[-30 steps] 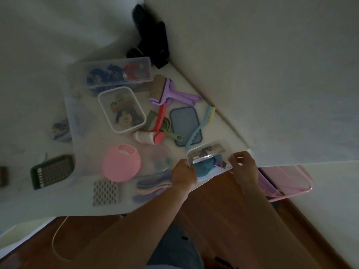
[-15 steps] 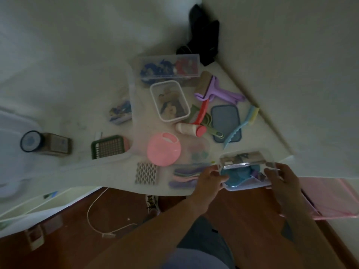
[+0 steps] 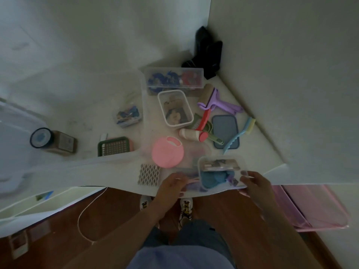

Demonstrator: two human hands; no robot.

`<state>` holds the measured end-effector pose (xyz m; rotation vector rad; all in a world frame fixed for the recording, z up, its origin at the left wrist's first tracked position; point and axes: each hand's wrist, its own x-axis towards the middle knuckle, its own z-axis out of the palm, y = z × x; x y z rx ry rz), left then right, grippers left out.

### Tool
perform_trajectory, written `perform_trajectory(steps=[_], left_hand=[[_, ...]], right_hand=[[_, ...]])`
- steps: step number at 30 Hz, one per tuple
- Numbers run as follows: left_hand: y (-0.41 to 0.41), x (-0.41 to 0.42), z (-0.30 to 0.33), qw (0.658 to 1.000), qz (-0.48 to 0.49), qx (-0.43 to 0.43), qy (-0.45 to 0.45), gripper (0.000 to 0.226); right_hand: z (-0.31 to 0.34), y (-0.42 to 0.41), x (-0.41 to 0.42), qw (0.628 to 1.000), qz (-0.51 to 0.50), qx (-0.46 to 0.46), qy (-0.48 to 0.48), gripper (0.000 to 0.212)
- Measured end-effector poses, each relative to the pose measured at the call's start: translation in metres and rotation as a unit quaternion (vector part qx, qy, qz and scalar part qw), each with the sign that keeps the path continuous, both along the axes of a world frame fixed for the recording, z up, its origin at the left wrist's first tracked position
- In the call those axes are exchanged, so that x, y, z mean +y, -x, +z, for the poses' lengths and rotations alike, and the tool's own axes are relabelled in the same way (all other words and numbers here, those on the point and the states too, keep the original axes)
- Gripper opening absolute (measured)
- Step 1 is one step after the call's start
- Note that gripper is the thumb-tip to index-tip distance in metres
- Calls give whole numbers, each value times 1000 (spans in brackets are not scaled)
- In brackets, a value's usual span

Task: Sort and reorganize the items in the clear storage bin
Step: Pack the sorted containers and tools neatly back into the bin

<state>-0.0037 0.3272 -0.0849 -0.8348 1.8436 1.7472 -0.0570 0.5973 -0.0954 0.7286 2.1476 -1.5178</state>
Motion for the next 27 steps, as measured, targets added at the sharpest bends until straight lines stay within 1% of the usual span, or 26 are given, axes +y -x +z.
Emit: perform_trajectory(steps=[1,3,5,7,9,11,13,14,15,16,17,18,19,20,21,22,23,24,25,27], left_hand=[[-1,-2,-5,997,-27,25,66,9],[-3,-5,-15,974,-96,57,198,16],[-5,-6,-25,955,-121,78,258,25],[-5,-6,-31,946,-128,88,283,26],[-3,-4,-32,945,-127,82,290,26],[-1,-2,-33,944,-132,80,291,27],[2,0,-33,944,-137,70,293,28],[3,1,-33,944,-133,61,294,29],[4,1,-33,944,-124,60,300,29],[5,1,-32,943,-115,59,307,29],[4,1,-34,940,-109,64,317,29],[4,2,-32,935,-110,69,329,29],[3,3,-35,930,-111,80,341,29],[1,3,-37,926,-117,85,348,28],[-1,3,-40,925,-124,98,347,28],[-1,3,-41,928,-131,102,335,29],[-1,3,-43,936,-133,102,310,30],[2,4,-40,946,-130,92,282,32],[4,3,-38,953,-127,88,260,34],[10,2,-31,958,-124,85,243,36]], right_hand=[[-1,3,13,1000,-10,3,-12,19],[-5,12,38,999,-24,10,-38,23],[-13,23,58,997,-63,0,-40,28],[-22,36,70,993,-112,-7,-42,29],[-31,45,75,991,-127,-15,-49,30],[-34,50,75,989,-137,-34,-32,32],[-35,52,72,986,-161,-40,-31,39],[-29,50,68,984,-151,-36,-83,46],[-25,48,63,977,-126,-23,-169,53],[-14,42,54,962,-106,13,-251,53],[-4,35,41,948,-93,66,-298,47],[7,26,25,945,-72,117,-295,37],[10,17,8,949,-31,156,-272,28],[15,8,-12,957,37,165,-237,23],[10,-2,-30,959,120,154,-205,21],[4,-12,-47,954,200,130,-183,22],[-6,-20,-62,940,264,130,-174,24],[-16,-24,-73,924,303,139,-185,25],[-27,-24,-81,910,330,157,-196,28],[-34,-10,-87,886,368,147,-242,31]])
